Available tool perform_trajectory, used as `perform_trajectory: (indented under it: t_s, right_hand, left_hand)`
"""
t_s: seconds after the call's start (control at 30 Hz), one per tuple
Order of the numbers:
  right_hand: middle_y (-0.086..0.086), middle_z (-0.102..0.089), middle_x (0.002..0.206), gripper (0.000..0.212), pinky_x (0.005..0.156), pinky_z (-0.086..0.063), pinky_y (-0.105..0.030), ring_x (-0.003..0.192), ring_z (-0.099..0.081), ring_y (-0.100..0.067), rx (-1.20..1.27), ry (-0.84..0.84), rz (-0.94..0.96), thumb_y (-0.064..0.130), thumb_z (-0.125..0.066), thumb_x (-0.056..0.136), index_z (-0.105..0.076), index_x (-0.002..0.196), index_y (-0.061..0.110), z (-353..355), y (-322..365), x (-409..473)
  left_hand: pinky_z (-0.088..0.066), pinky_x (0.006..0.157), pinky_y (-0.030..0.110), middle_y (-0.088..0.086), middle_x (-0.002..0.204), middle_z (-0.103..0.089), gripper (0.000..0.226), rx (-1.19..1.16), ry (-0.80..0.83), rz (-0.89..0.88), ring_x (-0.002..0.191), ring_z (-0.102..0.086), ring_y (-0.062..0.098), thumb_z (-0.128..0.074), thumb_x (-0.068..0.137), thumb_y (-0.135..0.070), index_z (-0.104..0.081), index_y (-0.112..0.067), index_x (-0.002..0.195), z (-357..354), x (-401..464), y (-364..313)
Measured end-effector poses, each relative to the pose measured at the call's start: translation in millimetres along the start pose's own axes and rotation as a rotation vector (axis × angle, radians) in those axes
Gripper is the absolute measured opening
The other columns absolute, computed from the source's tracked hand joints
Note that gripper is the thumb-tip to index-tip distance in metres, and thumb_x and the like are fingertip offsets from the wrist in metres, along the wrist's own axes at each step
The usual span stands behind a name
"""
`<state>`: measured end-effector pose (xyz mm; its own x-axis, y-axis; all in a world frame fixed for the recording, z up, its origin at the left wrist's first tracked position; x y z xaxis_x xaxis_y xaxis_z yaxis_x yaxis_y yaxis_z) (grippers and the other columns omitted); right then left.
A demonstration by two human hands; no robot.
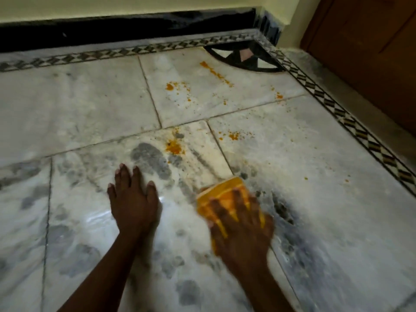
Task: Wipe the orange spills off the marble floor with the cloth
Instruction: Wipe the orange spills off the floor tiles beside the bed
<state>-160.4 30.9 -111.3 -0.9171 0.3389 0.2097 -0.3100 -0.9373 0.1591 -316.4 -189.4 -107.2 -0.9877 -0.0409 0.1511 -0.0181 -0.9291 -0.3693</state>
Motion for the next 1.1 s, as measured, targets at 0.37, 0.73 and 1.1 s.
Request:
perform_trajectory:
  t_s: [0.37, 0.73, 1.1]
  right_hand:
    - [0.003, -0.024, 0.173, 0.056, 0.114, -0.023, -0.067, 0.159, -0.022, -0.034, 0.068, 0.001, 0.148, 0.068, -0.046, 0.096, -0.038, 0.151, 0.061, -10.1, 72.5, 27.1]
    - [-0.004, -0.027, 0.172, 0.061, 0.111, -0.02, -0.073, 0.155, -0.021, -0.047, 0.093, -0.02, -0.18, 0.07, -0.048, 0.092, -0.04, 0.152, 0.057, -35.7, 116.2, 100.6]
    - [-0.005, -0.032, 0.17, 0.057, 0.11, -0.021, -0.071, 0.155, -0.022, -0.046, 0.097, -0.042, -0.193, 0.066, -0.042, 0.093, -0.039, 0.15, 0.061, -42.7, 102.7, 125.8]
  left_hand:
    - [-0.026, 0.123, 0.062, 0.019, 0.172, -0.028, 0.077, -0.063, 0.147, -0.022, 0.159, -0.024, 0.041, -0.033, 0.093, -0.045, -0.04, -0.008, 0.16, 14.3, 48.9, 7.8]
    - [-0.005, 0.132, 0.05, -0.007, 0.177, -0.006, 0.079, -0.001, 0.119, -0.101, 0.165, -0.004, 0.018, -0.023, 0.097, -0.067, -0.023, -0.032, 0.168, 21.0, 49.8, 58.3]
    - [-0.017, 0.129, 0.051, -0.002, 0.175, -0.025, 0.065, 0.029, 0.043, -0.023, 0.162, -0.021, 0.019, -0.039, 0.101, -0.052, -0.038, -0.03, 0.163, 15.8, 41.9, 52.6]
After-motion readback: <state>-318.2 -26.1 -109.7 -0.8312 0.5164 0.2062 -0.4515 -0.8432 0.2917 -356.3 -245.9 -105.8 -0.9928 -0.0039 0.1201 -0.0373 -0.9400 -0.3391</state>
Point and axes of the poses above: each hand's wrist, its own x-axis towards the middle knuckle, its own z-axis out of the back of the hand, y = z × x, the point moved 1 cm from there along x, towards the middle knuckle
